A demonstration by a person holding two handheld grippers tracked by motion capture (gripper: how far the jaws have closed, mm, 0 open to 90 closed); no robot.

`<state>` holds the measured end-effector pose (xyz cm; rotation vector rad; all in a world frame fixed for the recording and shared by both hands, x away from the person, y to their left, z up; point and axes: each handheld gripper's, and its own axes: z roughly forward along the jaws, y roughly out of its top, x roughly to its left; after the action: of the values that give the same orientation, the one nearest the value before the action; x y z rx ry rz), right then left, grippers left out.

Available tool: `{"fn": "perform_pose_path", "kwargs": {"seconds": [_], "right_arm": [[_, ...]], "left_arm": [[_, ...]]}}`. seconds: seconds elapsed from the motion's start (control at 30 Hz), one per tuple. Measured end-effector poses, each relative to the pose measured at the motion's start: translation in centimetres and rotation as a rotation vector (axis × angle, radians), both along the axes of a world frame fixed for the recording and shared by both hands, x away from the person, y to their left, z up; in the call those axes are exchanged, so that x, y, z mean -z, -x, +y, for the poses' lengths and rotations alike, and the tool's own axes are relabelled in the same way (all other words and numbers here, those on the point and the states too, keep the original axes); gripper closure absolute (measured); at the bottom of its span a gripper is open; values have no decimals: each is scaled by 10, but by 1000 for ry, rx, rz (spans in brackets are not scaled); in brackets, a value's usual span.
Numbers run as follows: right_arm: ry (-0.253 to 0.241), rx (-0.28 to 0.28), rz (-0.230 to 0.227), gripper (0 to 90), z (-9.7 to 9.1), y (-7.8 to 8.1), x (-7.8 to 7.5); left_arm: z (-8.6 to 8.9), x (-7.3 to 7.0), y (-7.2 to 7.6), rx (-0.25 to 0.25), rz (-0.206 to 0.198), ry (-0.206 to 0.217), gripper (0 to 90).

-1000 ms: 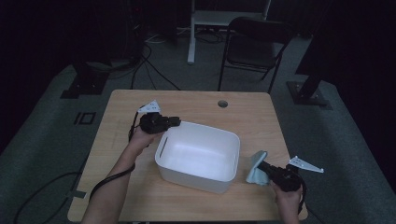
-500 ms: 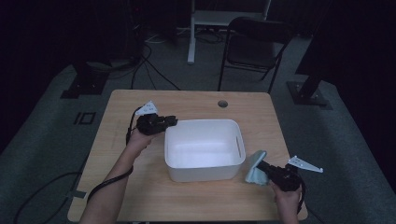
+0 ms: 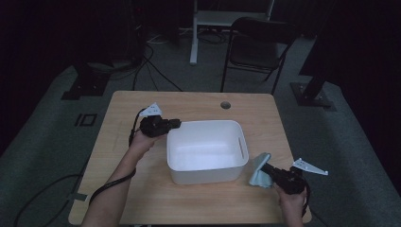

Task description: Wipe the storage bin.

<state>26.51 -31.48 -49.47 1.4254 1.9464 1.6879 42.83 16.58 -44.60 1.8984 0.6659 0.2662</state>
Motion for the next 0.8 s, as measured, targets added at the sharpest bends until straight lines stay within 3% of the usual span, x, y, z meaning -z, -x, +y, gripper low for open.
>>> {"fn": "perform_pose_path", "kwargs": {"seconds": [0.23, 0.4, 0.47, 0.6, 0.8], "right_arm": [[4, -4, 1, 850, 2, -1, 0], [2, -9, 0, 850, 5, -1, 0], [2, -12, -2, 850, 5, -2, -1], [1, -13, -2, 850, 6, -2, -1], [-2, -8, 0, 850, 3, -2, 0]], "left_arm": [[2, -1, 22, -78, -24, -38, 847], [1, -2, 29, -123, -31, -51, 844], [1, -2, 29, -130, -38, -53, 835], [0, -2, 22, -107, -9, -38, 797], [-4, 0, 19, -97, 4, -46, 822]]}}
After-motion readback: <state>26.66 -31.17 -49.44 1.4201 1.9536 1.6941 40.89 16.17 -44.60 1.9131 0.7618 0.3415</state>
